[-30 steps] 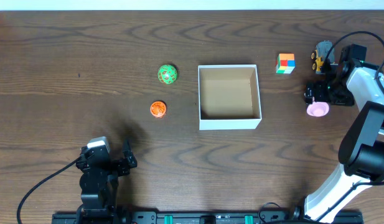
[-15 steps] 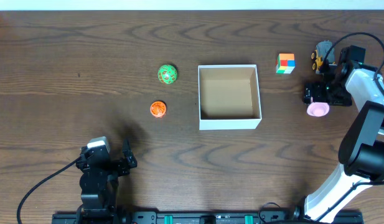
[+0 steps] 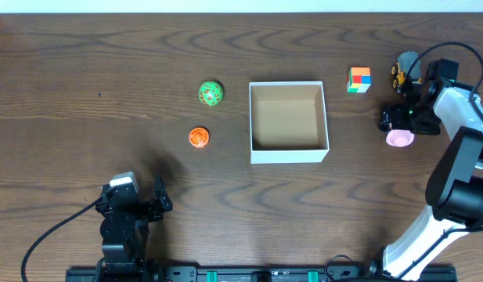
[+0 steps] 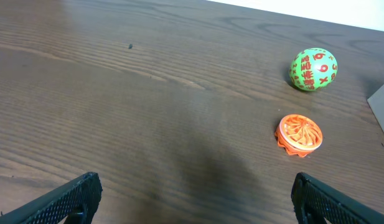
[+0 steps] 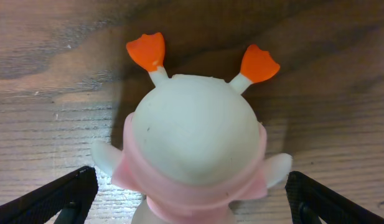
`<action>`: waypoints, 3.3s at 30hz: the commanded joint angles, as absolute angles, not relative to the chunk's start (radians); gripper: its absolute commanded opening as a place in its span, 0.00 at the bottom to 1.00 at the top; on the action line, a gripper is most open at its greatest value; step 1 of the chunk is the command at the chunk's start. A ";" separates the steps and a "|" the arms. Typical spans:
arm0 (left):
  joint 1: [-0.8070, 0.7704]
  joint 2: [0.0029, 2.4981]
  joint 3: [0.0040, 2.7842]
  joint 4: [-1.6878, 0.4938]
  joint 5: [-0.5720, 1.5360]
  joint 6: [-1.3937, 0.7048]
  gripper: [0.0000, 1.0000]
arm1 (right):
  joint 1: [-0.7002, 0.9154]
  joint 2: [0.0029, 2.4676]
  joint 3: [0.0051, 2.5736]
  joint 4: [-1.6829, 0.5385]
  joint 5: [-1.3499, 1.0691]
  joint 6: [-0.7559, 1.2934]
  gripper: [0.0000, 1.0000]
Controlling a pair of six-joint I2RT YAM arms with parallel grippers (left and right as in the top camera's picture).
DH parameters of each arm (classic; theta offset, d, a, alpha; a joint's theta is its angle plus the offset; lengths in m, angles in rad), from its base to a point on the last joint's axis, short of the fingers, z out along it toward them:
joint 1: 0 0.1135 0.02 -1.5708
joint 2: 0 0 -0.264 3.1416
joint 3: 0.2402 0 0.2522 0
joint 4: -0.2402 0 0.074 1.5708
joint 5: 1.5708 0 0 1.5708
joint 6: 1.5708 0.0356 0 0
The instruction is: Pack container
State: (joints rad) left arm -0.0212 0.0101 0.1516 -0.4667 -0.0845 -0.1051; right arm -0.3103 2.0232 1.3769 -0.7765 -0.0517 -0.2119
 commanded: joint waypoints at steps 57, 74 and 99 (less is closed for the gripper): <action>-0.016 0.005 0.133 -0.466 -0.086 -0.110 0.98 | -0.288 2.072 1.551 -0.925 -0.038 -0.142 0.74; -0.016 0.005 0.133 -0.466 -0.086 -0.110 0.98 | -0.289 2.112 1.533 -0.918 -0.019 -0.152 0.85; -0.016 0.005 0.133 -0.466 -0.086 -0.110 0.98 | -0.289 2.134 1.533 -0.899 -0.018 -0.154 0.63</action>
State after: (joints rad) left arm -0.0212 0.0101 0.1516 -0.4667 -0.0845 -0.1051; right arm -0.2970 2.1311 1.5322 -0.9009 -0.0257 -0.1577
